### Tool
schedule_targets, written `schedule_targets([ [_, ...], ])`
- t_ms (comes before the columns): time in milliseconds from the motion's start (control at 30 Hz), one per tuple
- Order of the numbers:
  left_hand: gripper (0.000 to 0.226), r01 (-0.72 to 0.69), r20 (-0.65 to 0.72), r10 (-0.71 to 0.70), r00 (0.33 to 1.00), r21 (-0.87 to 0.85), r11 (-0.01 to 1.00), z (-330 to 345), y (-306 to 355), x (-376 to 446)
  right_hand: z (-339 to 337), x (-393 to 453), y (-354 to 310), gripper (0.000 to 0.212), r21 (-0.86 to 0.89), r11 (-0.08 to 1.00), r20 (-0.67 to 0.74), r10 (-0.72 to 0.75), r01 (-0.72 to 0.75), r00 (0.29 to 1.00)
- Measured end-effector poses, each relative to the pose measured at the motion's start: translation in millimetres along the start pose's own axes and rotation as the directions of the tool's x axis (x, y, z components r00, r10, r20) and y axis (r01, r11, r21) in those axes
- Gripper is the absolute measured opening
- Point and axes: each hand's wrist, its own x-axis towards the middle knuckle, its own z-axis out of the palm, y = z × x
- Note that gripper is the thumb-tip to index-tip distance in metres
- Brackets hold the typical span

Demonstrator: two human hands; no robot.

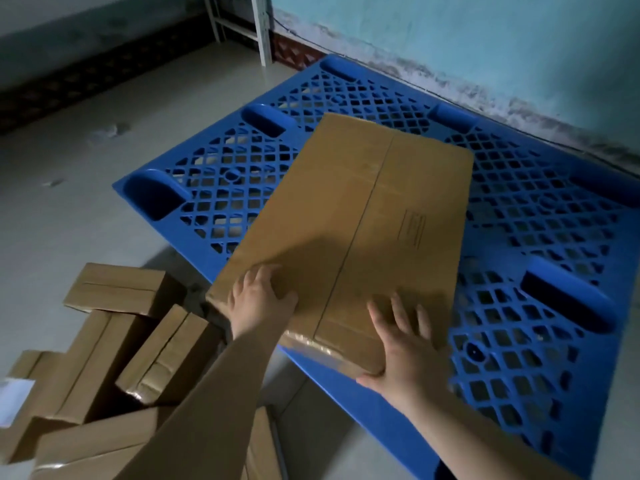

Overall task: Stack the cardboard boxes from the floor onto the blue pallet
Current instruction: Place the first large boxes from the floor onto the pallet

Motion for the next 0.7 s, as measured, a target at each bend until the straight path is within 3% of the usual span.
schedule_targets([
  [167, 0.044, -0.223, 0.045, 0.221, 0.974, 0.047, 0.974, -2.2, -3.2, -16.7, -23.7, 44.6, -32.6, 0.108, 0.023, 0.993, -0.05, 0.119, -0.118, 0.992],
  [367, 0.039, -0.201, 0.017, 0.202, 0.979, -0.053, 0.978, -17.0, -15.4, -20.9, -27.7, 67.0, -55.2, 0.113, -0.025, 0.987, -0.084, 0.158, -0.161, 0.984],
  [500, 0.04, -0.133, -0.027, 0.131, 0.991, -0.132, 0.982, -31.9, -21.8, -26.4, -28.0, 64.7, -78.4, 0.114, -0.175, 0.974, -0.134, -0.168, 0.144, 0.977],
  [567, 0.041, -0.116, -0.058, 0.108, 0.992, -0.148, 0.982, -46.6, -27.0, -31.7, -33.3, 58.8, -99.0, 0.11, -0.1, 0.943, -0.152, -0.331, 0.318, 0.931],
  [700, 0.045, -0.042, -0.172, 0.014, 0.985, -0.16, 0.986, -90.7, -57.0, -52.7, -46.0, 36.3, -150.0, 0.103, 0.065, 0.846, -0.174, -0.513, 0.53, 0.841],
])
